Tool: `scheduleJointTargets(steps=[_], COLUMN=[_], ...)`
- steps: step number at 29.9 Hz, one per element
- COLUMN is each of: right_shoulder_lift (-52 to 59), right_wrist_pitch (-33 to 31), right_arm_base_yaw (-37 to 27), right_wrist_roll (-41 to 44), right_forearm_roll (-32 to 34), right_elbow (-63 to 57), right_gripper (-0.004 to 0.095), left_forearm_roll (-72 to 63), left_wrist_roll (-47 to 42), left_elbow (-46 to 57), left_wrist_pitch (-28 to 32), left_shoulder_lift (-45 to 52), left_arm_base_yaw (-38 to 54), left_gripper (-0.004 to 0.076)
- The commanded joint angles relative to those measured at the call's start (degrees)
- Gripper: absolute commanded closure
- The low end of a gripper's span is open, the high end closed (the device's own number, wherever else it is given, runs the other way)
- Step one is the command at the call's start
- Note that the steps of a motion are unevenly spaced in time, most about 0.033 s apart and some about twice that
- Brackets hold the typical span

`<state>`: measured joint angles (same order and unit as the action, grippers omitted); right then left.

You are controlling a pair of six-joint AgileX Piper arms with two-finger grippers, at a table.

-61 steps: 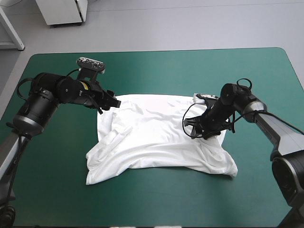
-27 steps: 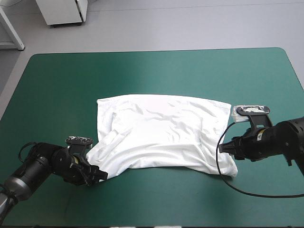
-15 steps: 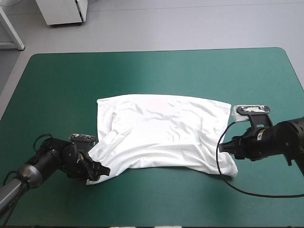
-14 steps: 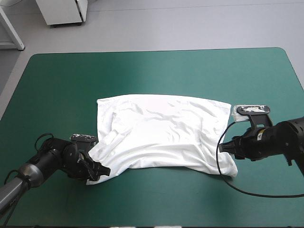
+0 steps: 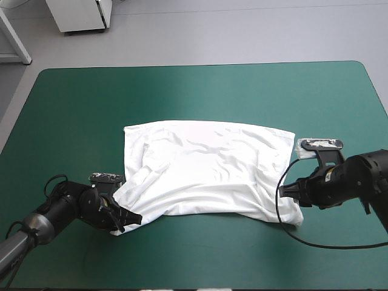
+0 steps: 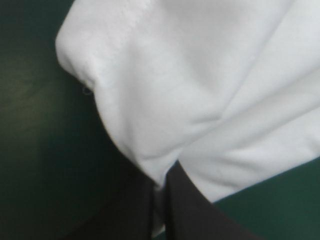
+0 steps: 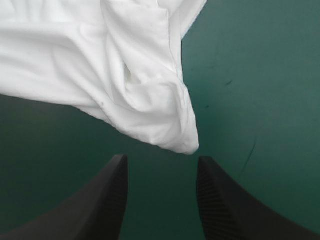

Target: Fold the cloth

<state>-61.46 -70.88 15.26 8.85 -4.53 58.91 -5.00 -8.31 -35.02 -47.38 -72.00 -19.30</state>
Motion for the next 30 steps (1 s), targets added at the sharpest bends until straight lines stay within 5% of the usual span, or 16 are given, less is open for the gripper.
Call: scheduleJointTargets(steps=[1, 16, 30], right_shoulder_lift=[-1.3, -14.0, -16.6], right_wrist_pitch=[3.4, 11.2, 20.6], right_arm_base_yaw=[-0.1, -0.1, -0.1], right_wrist_roll=[-0.3, -2.7, -3.0], right_forearm_roll=[-0.1, -0.7, -5.0], right_elbow=[-2.7, -9.0, -18.3], right_gripper=[0.0462, 0.0407, 0.0541], left_forearm_roll=[-0.5, -1.5, -2.7], left_wrist_roll=[-0.4, 0.0, 0.0], left_elbow=[2.2, 2.2, 2.2], left_wrist_pitch=[-0.3, 0.6, 2.2], left_shoulder_lift=[-0.9, -0.9, -0.8], left_arm_base_yaw=[-0.1, -0.1, -0.1], left_gripper=[0.0731, 0.0731, 0.0733])
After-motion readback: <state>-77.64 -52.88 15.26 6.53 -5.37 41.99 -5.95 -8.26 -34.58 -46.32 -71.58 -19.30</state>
